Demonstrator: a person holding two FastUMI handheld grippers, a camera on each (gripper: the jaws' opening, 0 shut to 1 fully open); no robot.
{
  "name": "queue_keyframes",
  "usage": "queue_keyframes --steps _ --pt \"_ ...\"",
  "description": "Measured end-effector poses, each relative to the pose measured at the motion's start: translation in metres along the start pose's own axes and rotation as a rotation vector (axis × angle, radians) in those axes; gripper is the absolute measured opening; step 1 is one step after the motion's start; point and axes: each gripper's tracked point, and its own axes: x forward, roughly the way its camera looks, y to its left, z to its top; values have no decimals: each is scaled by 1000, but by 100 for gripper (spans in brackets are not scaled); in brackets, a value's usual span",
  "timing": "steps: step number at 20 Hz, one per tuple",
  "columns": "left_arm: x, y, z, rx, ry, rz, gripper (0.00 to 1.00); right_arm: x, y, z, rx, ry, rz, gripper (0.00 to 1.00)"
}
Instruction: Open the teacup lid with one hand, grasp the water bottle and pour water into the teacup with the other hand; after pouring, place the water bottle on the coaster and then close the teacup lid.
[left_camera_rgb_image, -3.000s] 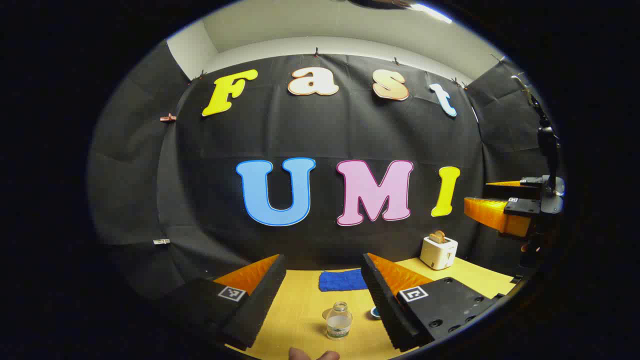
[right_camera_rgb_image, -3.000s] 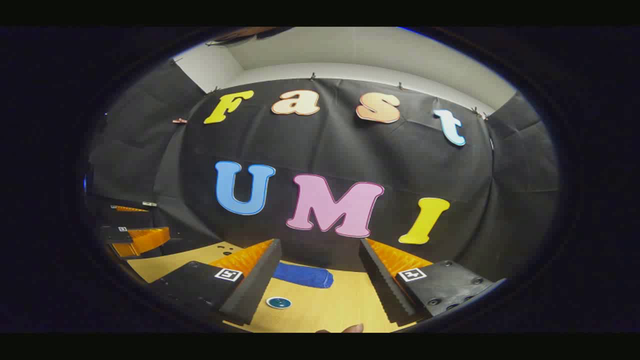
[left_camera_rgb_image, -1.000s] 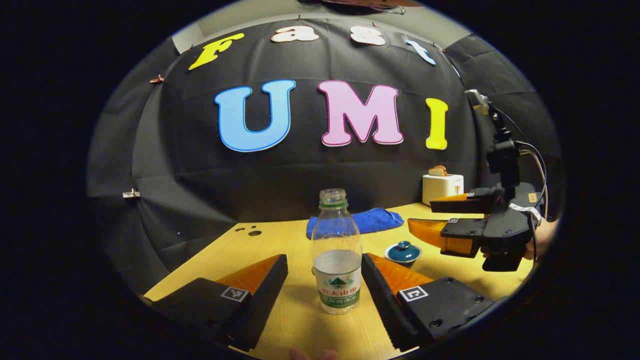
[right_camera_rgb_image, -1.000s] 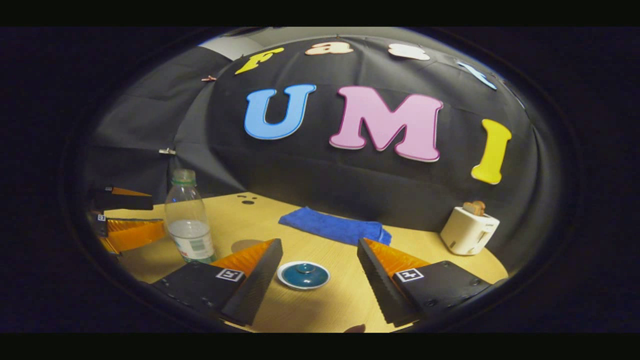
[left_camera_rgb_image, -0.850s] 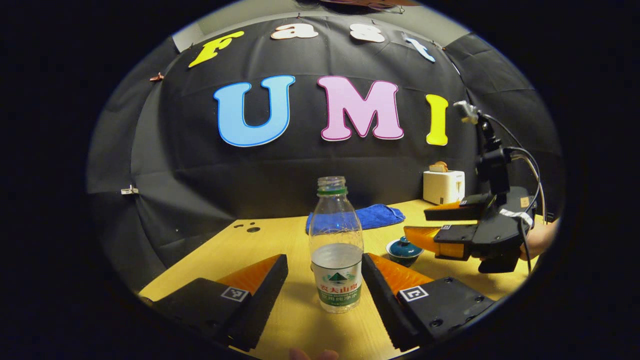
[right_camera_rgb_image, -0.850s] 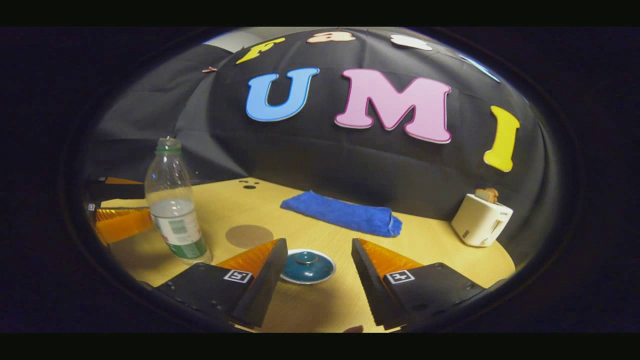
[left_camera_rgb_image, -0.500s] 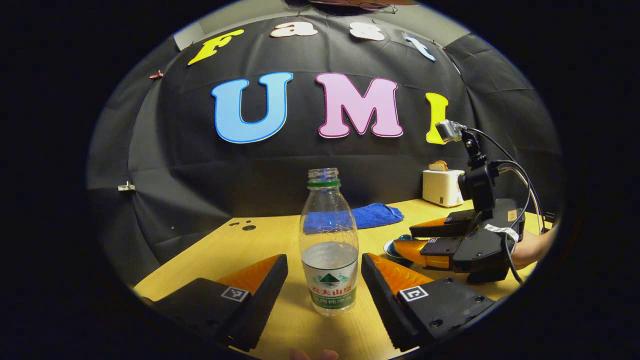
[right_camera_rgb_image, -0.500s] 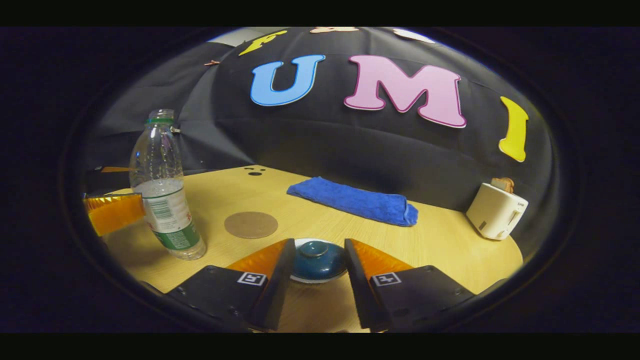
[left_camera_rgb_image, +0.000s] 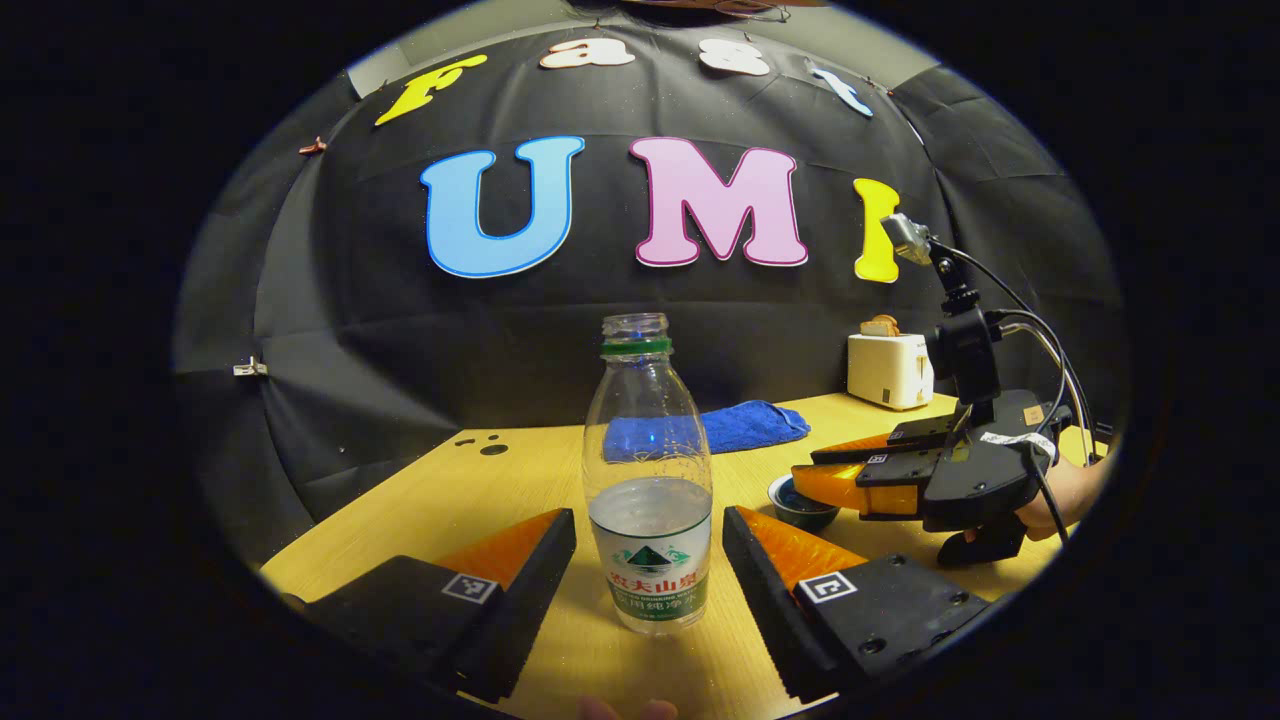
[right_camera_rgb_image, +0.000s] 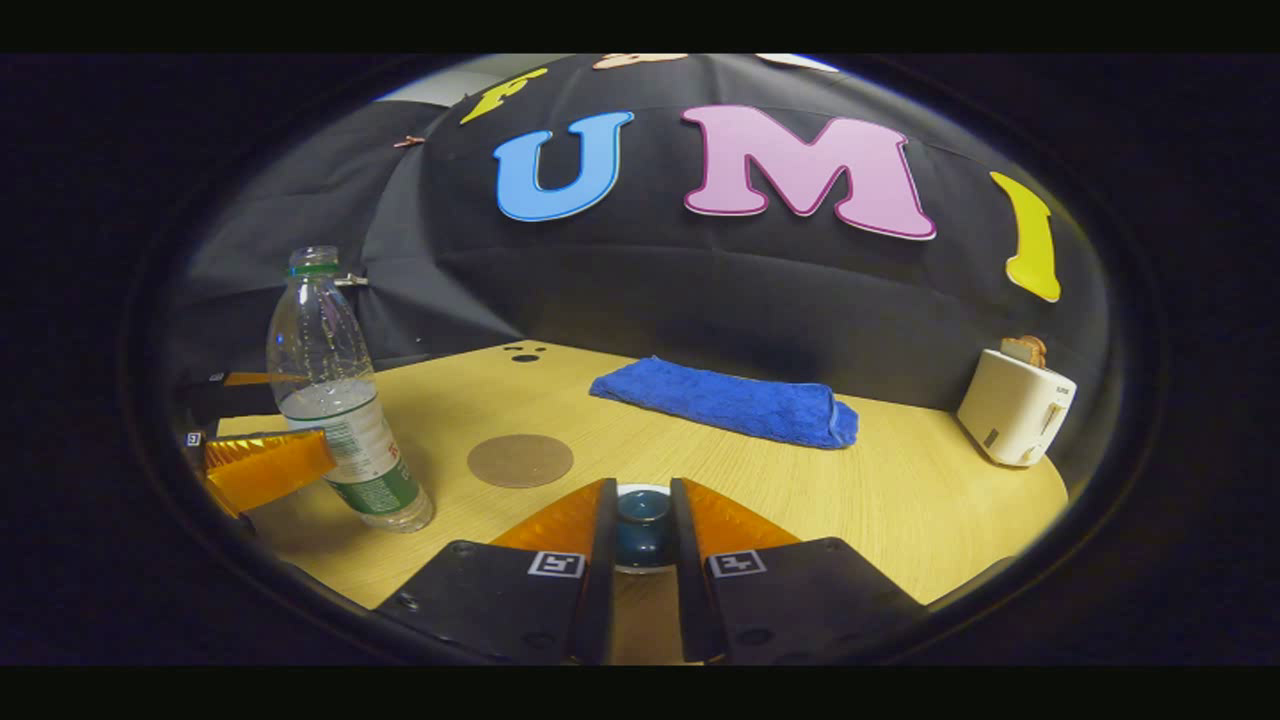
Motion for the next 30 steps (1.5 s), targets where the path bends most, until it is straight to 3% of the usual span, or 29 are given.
queue_keyframes --steps 2,4,5,12,13,14,16,17,22,23,24,25,29,30 --pt "3 0 -4 -8 8 -1 93 -7 -5 18 1 -48 -11 25" --pt "6 2 -6 -20 17 11 94 -12 -14 34 -2 -75 -28 35" --pt "9 4 -10 -26 22 18 94 -15 -18 40 3 -85 -35 30" --pt "24 1 -22 -31 46 9 95 -50 -56 55 -15 -105 -100 35" --pt "28 4 -22 -23 44 25 93 -55 -62 54 -14 -102 -108 35" --pt "25 8 -20 -9 49 39 79 -59 -67 53 -13 -101 -116 35" --pt "26 11 -19 37 64 54 77 -66 -76 51 -9 -96 -130 35" --pt "27 16 -18 81 78 70 77 -68 -80 50 -11 -94 -138 30" --pt "47 32 7 436 96 84 73 -82 -101 48 1 -101 -168 30" --pt "53 32 10 523 94 83 73 -85 -105 47 10 -106 -172 35" --pt "58 31 12 607 96 78 73 -88 -109 47 16 -110 -180 30" --pt "61 30 10 682 106 72 73 -91 -113 47 19 -113 -186 35" --pt "75 19 -11 898 166 18 72 -101 -127 43 22 -118 -198 30" --pt "77 17 -16 956 178 8 72 -102 -130 41 25 -119 -198 35"
